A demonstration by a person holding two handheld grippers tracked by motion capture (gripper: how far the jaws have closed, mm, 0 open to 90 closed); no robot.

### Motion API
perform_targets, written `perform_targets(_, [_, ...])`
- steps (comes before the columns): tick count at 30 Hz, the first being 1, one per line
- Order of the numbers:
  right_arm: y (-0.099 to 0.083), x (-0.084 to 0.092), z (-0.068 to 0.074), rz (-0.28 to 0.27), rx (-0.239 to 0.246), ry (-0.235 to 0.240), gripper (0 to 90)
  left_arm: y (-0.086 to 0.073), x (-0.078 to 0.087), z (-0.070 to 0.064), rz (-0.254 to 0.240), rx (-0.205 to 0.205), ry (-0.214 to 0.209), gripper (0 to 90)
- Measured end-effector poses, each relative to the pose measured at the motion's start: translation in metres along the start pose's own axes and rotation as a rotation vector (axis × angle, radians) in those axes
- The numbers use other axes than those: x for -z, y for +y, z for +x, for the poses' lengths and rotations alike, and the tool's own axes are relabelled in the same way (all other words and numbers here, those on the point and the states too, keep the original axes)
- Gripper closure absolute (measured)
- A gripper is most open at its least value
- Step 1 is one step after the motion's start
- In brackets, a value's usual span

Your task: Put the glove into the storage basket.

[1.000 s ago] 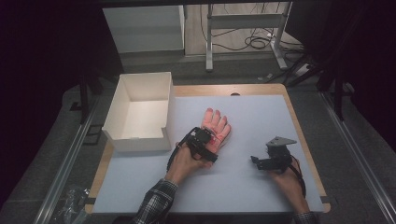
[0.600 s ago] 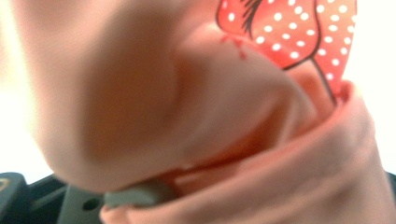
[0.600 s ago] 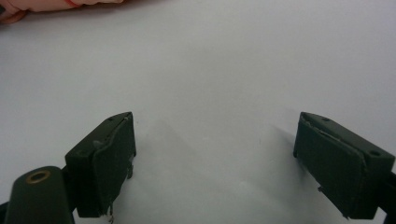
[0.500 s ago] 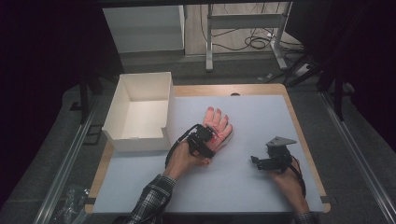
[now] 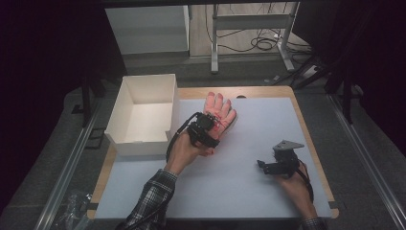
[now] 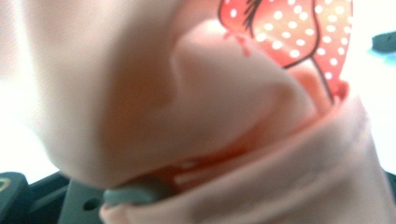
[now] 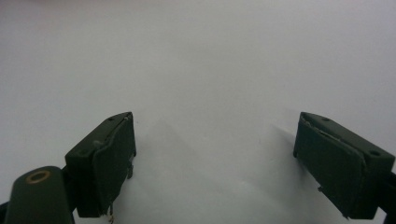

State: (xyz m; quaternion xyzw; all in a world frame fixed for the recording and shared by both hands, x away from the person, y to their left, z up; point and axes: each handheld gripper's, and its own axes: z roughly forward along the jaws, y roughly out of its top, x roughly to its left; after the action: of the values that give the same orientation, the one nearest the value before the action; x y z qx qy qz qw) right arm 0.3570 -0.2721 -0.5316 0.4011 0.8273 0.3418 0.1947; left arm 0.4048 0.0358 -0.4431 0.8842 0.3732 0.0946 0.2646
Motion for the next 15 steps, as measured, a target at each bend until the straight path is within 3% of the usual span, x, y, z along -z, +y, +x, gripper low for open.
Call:
perform_targets(7, [0.000, 0.000, 0.000, 0.000, -0.003, 0.001, 13.1, 0.019, 0.023, 0.010, -0.015, 0.002, 0.038, 39.9])
perform_targets(15, [0.000, 0.000, 0.000, -0.001, -0.003, 0.001, 13.1, 0.034, 0.045, 0.028, -0.034, 0.042, 0.097, 39.6])
